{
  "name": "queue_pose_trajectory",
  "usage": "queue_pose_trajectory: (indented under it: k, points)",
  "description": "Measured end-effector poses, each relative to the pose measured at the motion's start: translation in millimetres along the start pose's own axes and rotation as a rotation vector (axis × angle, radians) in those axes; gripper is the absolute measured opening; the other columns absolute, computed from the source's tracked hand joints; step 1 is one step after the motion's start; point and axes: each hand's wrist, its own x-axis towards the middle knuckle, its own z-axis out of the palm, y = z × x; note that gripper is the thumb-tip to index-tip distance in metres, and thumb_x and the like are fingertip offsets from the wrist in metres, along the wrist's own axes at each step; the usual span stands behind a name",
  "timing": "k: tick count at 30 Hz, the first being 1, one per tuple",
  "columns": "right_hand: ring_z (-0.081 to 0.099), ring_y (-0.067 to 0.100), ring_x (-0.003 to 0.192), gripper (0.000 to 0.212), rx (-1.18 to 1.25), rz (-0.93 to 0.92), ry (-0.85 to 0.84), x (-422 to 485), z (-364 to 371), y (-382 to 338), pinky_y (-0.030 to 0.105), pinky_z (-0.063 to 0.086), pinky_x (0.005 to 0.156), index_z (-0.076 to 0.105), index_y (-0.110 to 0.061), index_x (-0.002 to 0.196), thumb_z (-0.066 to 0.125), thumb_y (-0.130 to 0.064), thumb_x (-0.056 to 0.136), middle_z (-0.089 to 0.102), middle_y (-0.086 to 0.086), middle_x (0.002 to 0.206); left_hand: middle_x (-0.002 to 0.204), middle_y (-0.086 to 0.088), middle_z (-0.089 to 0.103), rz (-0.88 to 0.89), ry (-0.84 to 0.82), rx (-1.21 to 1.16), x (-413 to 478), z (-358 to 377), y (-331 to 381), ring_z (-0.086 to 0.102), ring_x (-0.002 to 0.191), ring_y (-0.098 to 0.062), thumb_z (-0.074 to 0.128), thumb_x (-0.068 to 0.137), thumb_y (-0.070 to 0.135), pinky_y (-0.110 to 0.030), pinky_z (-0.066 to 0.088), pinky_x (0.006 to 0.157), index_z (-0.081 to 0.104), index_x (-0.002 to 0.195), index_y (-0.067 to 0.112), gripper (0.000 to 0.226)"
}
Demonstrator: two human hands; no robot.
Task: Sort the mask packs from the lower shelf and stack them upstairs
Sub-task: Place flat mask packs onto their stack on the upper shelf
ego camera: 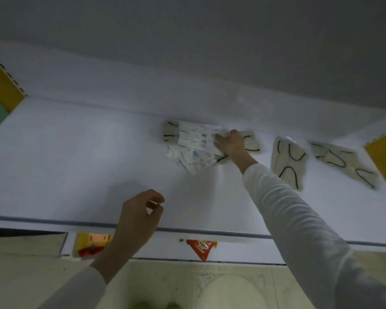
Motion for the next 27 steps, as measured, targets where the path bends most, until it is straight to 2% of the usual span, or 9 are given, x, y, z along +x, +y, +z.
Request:
queue_pose_trajectory:
  k: [3,7,9,11,15,18,20,23,27]
  points:
    - [0.053,0.034,0.119,0.060,-0.041,0.035,0.016,12.1,8.0,-2.6,0.034,0.045,0.091,0.041,0.001,0.128,0.066,-0.033,0.085,0.054,0.018,0.130,0.078,0.015,0.061,0.002,0.003,0.006,1.4,-5.0,-3.1,0.060,0.070,0.001,0.063,0.082,-0.004,-0.002,0.043,0.064,0.063,0.083,0.019,0.024]
    - [0.057,0.031,0.113,0.040,-0.104,-0.018,0.017,14.2,13.1,1.5,0.030,0.045,0.090,0.057,-0.008,0.117,0.066,-0.024,0.081,0.062,0.012,0.122,0.078,0.020,0.060,0.015,0.007,0.014,2.6,-12.0,-5.7,0.056,0.083,0.013,0.063,0.081,-0.004,-0.002,0.044,0.067,0.063,0.082,0.022,0.026]
    - [0.061,0.031,0.105,0.021,-0.092,-0.069,0.055,11.4,11.2,1.4,0.028,0.045,0.084,0.063,-0.012,0.100,0.065,-0.018,0.079,0.067,0.010,0.108,0.078,0.020,0.060,0.020,-0.001,0.022,3.0,-12.9,-6.7,0.055,0.083,0.015,0.062,0.081,-0.005,-0.001,0.042,0.067,0.062,0.081,0.022,0.027]
    - [0.062,0.030,0.101,0.017,-0.065,-0.098,0.057,8.3,8.6,0.2,0.026,0.043,0.077,0.062,-0.011,0.094,0.067,-0.014,0.078,0.067,0.011,0.100,0.077,0.020,0.059,0.026,-0.014,0.033,2.9,-11.9,-5.7,0.055,0.083,0.015,0.061,0.081,-0.004,-0.001,0.042,0.067,0.062,0.081,0.022,0.026]
    - [0.053,0.033,0.118,0.061,-0.092,-0.180,-0.050,9.7,7.7,3.2,0.033,0.042,0.095,0.042,-0.014,0.135,0.069,-0.020,0.081,0.056,0.014,0.128,0.080,0.011,0.063,0.003,-0.036,0.009,2.4,-6.4,-2.8,0.061,0.074,-0.001,0.060,0.083,-0.002,-0.006,0.044,0.065,0.062,0.083,0.021,0.023]
    - [0.041,0.031,0.130,0.069,-0.295,-0.250,-0.109,13.1,7.3,3.3,0.041,0.031,0.107,0.030,-0.026,0.145,0.064,-0.028,0.085,0.050,0.011,0.137,0.079,0.012,0.062,0.026,-0.044,0.017,3.8,-5.2,-3.7,0.061,0.077,-0.005,0.061,0.083,-0.001,-0.009,0.046,0.069,0.064,0.084,0.019,0.020]
    - [0.038,0.030,0.129,0.064,-0.470,-0.285,-0.038,11.8,5.5,0.0,0.042,0.029,0.105,0.032,-0.031,0.143,0.062,-0.033,0.086,0.051,0.011,0.133,0.080,0.009,0.063,0.042,-0.060,0.049,6.9,-6.9,-7.5,0.061,0.074,-0.005,0.061,0.084,0.000,-0.010,0.046,0.070,0.065,0.086,0.016,0.017]
    - [0.041,0.030,0.121,0.058,-0.531,-0.326,0.000,7.7,3.7,-2.8,0.038,0.032,0.098,0.044,-0.031,0.136,0.064,-0.030,0.082,0.055,0.008,0.123,0.083,0.005,0.065,0.049,-0.087,0.113,12.6,-10.4,-13.8,0.061,0.075,-0.004,0.061,0.084,0.002,-0.009,0.046,0.067,0.067,0.089,0.013,0.013]
    - [0.054,0.029,0.102,0.043,-0.302,-0.305,-0.029,-14.0,-1.7,-0.6,0.026,0.040,0.073,0.061,-0.017,0.111,0.070,-0.015,0.070,0.062,0.008,0.101,0.083,0.003,0.068,0.030,-0.116,0.096,18.1,-10.1,-13.6,0.063,0.074,-0.009,0.063,0.084,0.006,-0.008,0.045,0.067,0.069,0.088,0.011,0.009]
